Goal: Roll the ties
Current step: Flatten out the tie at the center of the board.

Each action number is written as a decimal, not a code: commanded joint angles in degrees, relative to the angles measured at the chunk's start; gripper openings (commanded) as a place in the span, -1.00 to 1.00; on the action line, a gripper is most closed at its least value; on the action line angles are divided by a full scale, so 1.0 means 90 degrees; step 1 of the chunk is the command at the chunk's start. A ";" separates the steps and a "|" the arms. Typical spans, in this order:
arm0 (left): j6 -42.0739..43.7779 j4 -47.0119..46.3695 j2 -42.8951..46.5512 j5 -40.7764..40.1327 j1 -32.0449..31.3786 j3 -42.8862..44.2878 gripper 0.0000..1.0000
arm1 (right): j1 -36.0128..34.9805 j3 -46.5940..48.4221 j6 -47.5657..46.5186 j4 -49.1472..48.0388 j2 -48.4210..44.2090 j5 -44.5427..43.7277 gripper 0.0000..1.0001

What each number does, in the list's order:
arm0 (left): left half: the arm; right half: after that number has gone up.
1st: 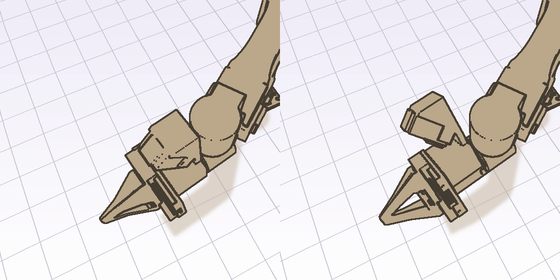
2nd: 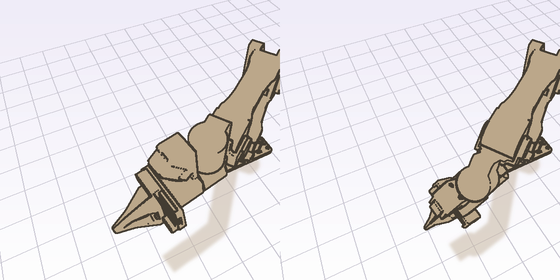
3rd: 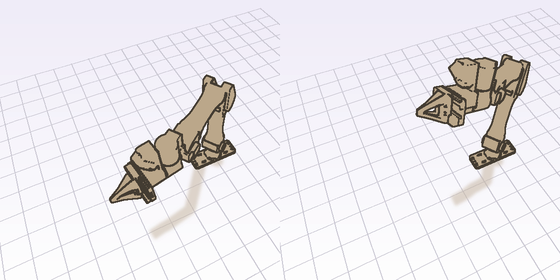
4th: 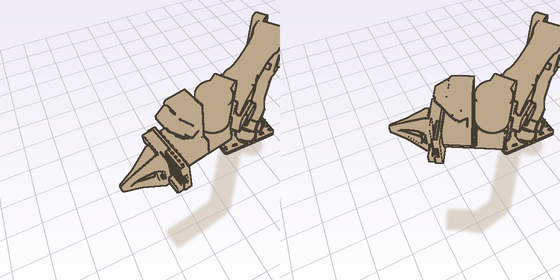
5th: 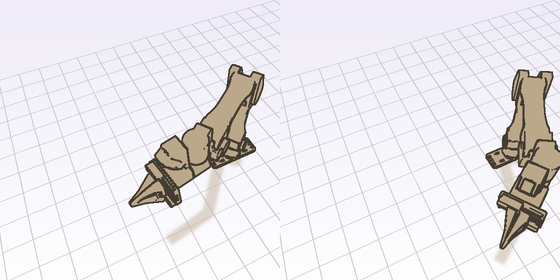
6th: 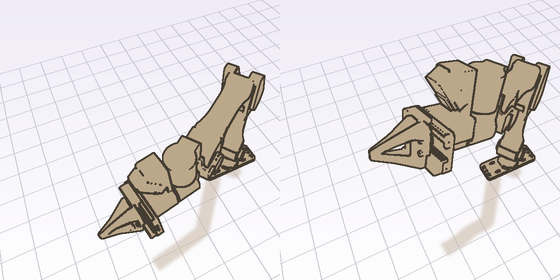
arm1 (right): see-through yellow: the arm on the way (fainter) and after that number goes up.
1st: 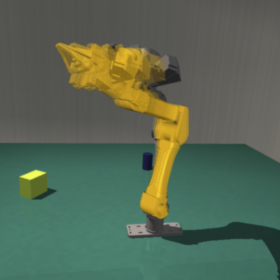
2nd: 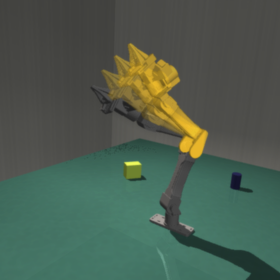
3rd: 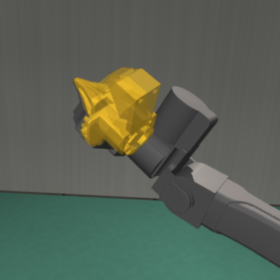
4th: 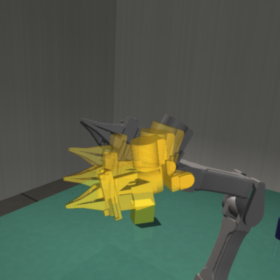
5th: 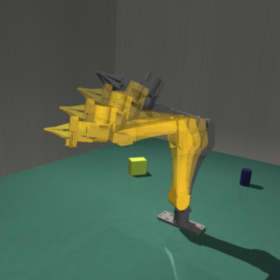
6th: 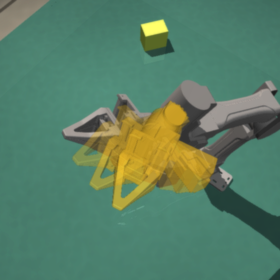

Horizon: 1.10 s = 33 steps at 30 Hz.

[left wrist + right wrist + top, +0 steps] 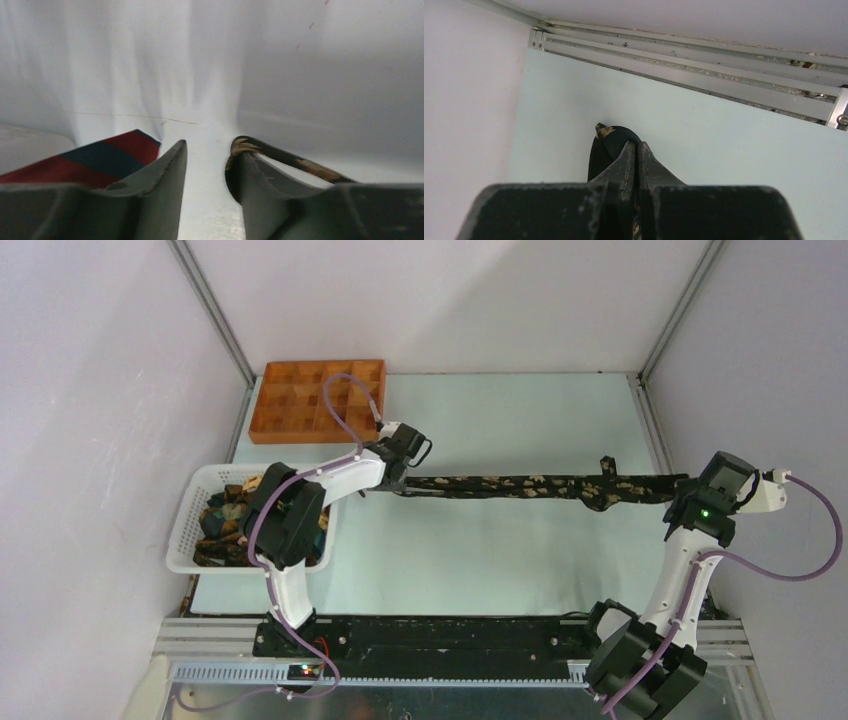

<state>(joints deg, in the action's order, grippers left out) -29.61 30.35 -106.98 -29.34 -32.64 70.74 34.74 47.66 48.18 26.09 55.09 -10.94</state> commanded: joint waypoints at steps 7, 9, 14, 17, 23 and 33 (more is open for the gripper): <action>0.0076 -0.0203 -0.0005 -0.0090 0.0192 0.0079 -1.00 | 0.0113 0.0429 -0.0134 -0.0181 -0.0060 -0.0100 -1.00; 0.0073 -0.0244 0.0085 -0.0019 0.0192 0.0090 -1.00 | 0.0097 0.0426 -0.0147 -0.0125 -0.0016 0.0010 -1.00; 0.0233 -0.0157 0.0831 -0.0053 0.0174 0.0244 -1.00 | -0.0048 0.0427 -0.0208 -0.0103 -0.0018 0.0165 -1.00; 0.0539 -0.0140 0.1470 -0.0017 0.0106 0.0450 -1.00 | -0.0061 0.0427 -0.0235 -0.0259 -0.0140 0.0440 -1.00; 0.1548 0.0708 0.2014 0.0385 -0.0304 0.2470 -1.00 | -0.0070 0.0521 -0.0345 0.0057 -0.0225 0.0915 -1.00; 0.1879 0.2177 0.0337 0.1015 0.0274 0.4880 -1.00 | 0.0316 0.0013 -0.0431 0.0798 -0.0192 0.0815 -1.00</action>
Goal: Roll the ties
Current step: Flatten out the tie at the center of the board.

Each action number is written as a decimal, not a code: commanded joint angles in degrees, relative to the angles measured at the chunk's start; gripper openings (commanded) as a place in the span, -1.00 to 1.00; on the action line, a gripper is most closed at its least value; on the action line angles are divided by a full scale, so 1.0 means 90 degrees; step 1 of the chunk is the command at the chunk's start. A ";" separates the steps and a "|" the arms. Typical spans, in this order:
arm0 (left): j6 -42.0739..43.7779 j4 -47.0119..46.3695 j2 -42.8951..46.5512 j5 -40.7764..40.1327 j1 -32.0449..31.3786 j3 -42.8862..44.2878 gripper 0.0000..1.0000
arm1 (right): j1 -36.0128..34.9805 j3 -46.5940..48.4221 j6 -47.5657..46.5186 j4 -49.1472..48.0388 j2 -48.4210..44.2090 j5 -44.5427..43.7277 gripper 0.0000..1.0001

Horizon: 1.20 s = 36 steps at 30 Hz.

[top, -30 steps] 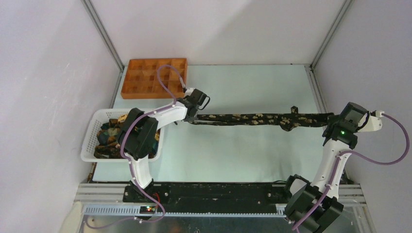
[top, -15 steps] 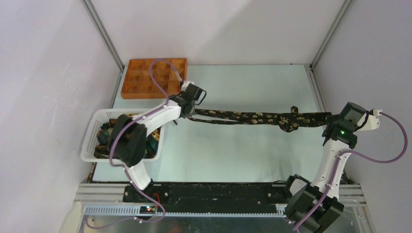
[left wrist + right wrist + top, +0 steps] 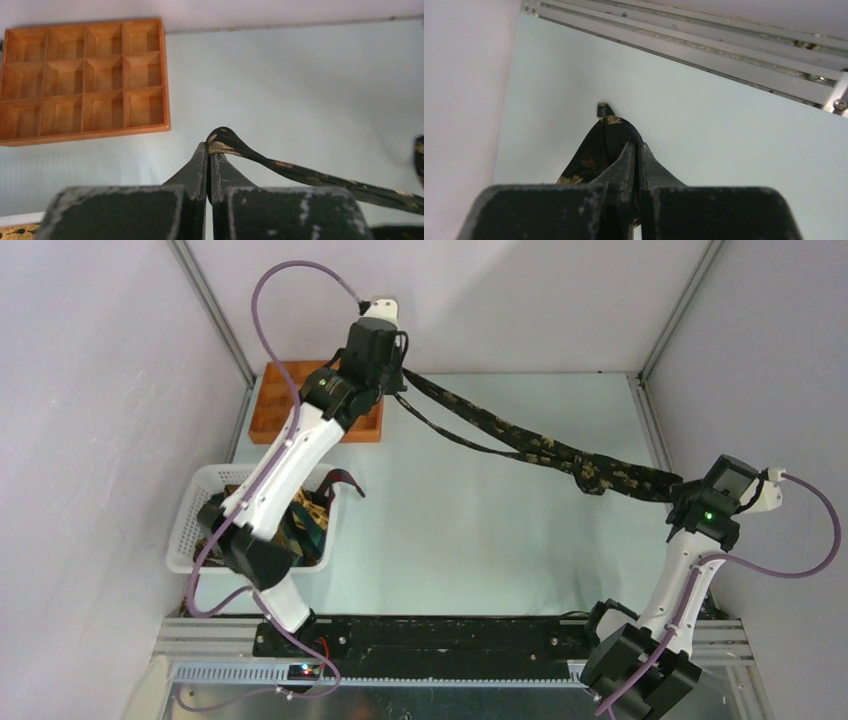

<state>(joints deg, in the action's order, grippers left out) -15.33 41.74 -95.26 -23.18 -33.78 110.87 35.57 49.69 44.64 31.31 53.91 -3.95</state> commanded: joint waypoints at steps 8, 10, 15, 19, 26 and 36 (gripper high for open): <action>0.0384 0.0766 -0.2251 0.0253 0.0742 0.0994 -1.00 | 0.0339 -0.0567 0.0260 0.0105 0.0287 -0.0027 -1.00; 0.0427 0.0473 -0.2359 0.0149 0.0750 0.0940 -1.00 | 0.0334 -0.0625 0.0319 -0.0219 0.0571 0.0224 -1.00; 0.0576 0.0012 -0.2569 -0.0142 0.0782 0.1200 -1.00 | 0.0150 -0.0634 0.0293 -0.0931 0.1500 0.0598 -1.00; 0.0746 -0.0605 -0.2610 -0.0181 0.0868 0.1206 -1.00 | -0.0188 -0.0561 0.0264 -0.1610 0.2203 0.0809 -1.00; 0.1051 -0.1619 -0.2902 -0.0083 0.1034 0.1351 -1.00 | -0.0537 -0.0346 0.0094 -0.3400 0.3167 0.1485 -1.00; 0.0856 -0.1875 -0.3411 0.0147 0.1413 0.1892 -1.00 | -0.1108 0.1312 0.0011 -0.4015 0.4627 0.1589 -0.98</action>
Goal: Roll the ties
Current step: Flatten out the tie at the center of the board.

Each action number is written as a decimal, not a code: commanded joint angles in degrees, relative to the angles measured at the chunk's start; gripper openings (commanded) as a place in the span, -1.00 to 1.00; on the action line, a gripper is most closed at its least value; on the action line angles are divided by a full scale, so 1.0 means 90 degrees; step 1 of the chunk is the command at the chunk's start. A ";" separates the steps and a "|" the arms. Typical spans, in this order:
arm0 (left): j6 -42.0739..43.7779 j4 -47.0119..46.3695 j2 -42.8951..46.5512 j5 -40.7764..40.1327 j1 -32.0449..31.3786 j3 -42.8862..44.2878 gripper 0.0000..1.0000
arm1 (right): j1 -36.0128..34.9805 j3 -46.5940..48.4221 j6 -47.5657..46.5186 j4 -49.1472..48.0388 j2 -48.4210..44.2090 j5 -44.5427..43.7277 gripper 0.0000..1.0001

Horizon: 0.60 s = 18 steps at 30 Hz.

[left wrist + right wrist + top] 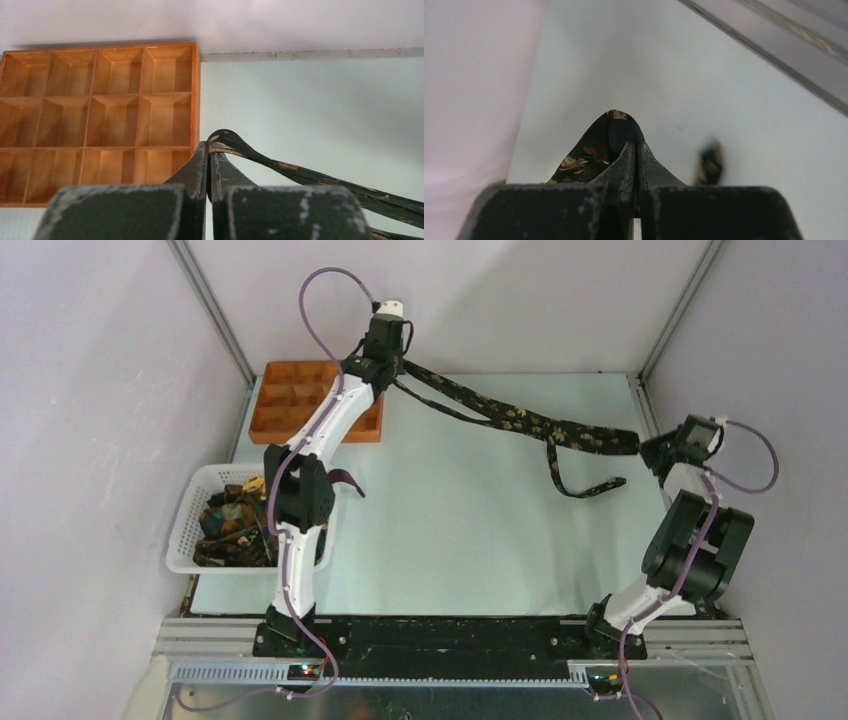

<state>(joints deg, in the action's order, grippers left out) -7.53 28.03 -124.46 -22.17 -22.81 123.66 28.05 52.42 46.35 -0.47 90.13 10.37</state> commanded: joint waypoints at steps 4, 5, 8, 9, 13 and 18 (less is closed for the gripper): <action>0.0021 -0.0199 -0.0467 0.0095 0.0256 0.0728 -1.00 | -0.0538 0.1866 -0.0420 -0.0204 0.1495 -0.0254 -0.62; 0.0025 -0.0201 -0.0541 0.0121 0.0261 0.0732 -1.00 | -0.0597 0.2184 -0.0537 -0.0096 0.1791 -0.0356 -0.39; 0.0005 -0.0152 -0.0683 0.0207 0.0268 0.0740 -0.88 | -0.0687 0.2695 -0.0735 0.0435 0.2291 -0.0468 0.00; -0.0018 -0.0130 -0.0748 0.0232 0.0264 0.0740 -0.85 | -0.0713 0.2772 -0.0797 0.0483 0.2311 -0.0493 0.15; -0.0130 0.0013 -0.0816 0.0120 0.0268 0.0691 -0.32 | -0.0849 0.2762 -0.1037 0.0813 0.2084 -0.0787 0.39; -0.0219 -0.0078 -0.0535 0.0115 0.0277 0.0356 0.17 | -0.1157 0.2741 -0.1427 0.1060 0.1666 -0.0528 0.45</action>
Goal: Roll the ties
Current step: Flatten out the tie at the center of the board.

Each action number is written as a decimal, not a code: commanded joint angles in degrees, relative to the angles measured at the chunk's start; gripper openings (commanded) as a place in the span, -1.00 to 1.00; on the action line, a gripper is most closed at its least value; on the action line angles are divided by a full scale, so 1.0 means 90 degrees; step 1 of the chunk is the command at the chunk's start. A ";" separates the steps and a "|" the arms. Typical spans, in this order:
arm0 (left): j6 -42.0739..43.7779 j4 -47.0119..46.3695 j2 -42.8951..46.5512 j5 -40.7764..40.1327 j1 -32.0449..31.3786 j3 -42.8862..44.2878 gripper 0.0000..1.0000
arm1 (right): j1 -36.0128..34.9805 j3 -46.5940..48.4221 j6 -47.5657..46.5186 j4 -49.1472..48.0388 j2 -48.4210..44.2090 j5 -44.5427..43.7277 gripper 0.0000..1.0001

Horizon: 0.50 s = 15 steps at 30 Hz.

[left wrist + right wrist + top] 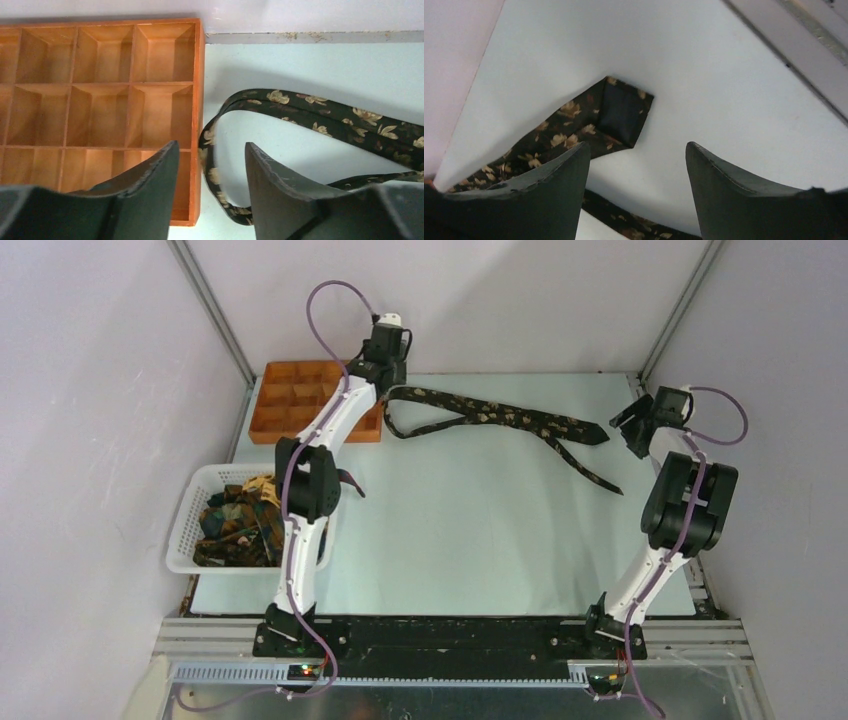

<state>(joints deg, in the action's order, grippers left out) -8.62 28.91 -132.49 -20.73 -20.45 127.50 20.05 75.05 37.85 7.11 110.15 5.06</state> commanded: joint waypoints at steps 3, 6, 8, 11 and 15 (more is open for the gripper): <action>-0.0141 -0.0089 0.0409 -0.0014 0.0037 -0.0135 0.36 | -0.0538 0.0244 -0.0733 0.0066 -0.0587 0.0637 0.46; -0.0243 0.0010 0.0462 0.0010 0.0073 -0.0161 0.42 | -0.0773 0.0453 -0.0909 0.0003 -0.0403 0.1344 0.40; -0.0351 0.0057 0.0532 0.0091 0.0091 -0.0242 0.42 | -0.0940 0.0741 -0.1072 0.0063 -0.0156 0.1687 0.35; -0.0829 0.0269 0.0700 0.0179 0.0097 -0.0452 0.40 | -0.1183 0.1306 -0.1280 0.0426 0.0270 0.1840 0.30; -0.2406 0.0702 0.1019 0.0309 0.0082 -0.0905 0.29 | -0.1475 0.1524 -0.1236 0.0614 0.0458 0.1248 0.30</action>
<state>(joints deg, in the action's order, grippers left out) -15.70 31.66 -130.21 -19.64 -19.94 122.37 8.69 85.38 28.40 9.89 112.29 18.26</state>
